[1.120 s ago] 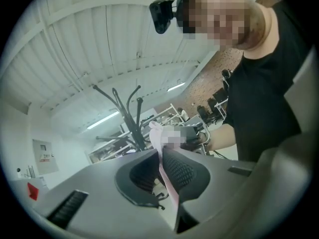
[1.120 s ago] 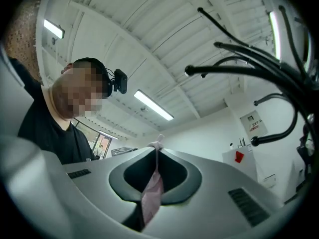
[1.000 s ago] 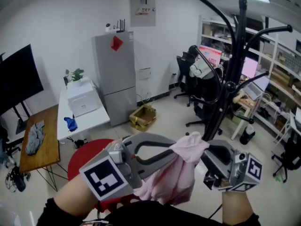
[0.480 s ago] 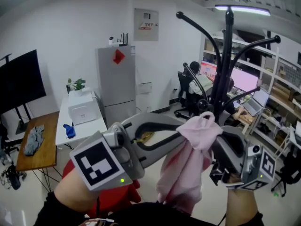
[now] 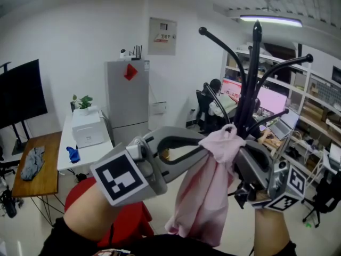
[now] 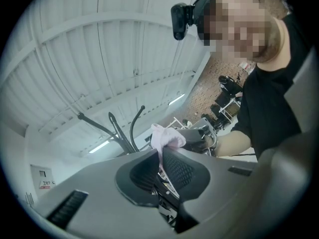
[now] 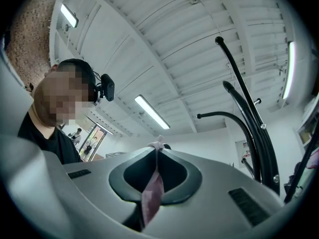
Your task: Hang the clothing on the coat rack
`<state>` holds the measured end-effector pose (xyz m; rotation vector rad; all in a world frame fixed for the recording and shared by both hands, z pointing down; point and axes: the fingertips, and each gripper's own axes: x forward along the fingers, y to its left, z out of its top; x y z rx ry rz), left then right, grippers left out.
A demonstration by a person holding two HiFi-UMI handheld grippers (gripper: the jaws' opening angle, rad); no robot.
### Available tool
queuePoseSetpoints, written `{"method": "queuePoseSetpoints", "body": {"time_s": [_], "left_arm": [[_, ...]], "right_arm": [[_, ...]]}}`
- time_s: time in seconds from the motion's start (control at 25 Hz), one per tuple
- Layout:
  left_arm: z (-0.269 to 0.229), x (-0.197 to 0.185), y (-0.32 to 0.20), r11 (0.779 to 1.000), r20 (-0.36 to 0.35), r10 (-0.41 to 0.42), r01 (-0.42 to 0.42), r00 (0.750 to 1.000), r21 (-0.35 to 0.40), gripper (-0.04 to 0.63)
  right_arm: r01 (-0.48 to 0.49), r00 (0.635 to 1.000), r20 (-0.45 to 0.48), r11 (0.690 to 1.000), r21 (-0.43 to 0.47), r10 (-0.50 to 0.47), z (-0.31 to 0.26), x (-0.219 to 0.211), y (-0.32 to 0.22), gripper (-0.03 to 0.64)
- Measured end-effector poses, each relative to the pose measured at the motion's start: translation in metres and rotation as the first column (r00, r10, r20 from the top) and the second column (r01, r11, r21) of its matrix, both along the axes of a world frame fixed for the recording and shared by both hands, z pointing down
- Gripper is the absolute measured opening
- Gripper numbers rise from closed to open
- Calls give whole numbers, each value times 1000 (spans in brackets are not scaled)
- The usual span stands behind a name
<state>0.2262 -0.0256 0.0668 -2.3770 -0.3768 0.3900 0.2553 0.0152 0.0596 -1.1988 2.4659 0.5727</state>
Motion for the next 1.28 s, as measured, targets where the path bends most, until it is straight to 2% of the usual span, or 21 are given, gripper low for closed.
{"method": "queuePoseSetpoints", "body": {"time_s": [0.68, 0.92, 1.28], "left_arm": [[2, 17, -21, 998, 25, 18, -17, 1000, -58, 17], [-4, 3, -17, 989, 31, 81, -77, 996, -126, 17], [-5, 19, -38, 970, 71, 88, -70, 994, -232, 17]], "right_arm": [[-36, 999, 19, 996, -86, 37, 6, 24, -27, 15], [-35, 999, 6, 995, -90, 35, 0, 11, -21, 15], [-57, 997, 51, 985, -163, 66, -2, 23, -35, 15]]}}
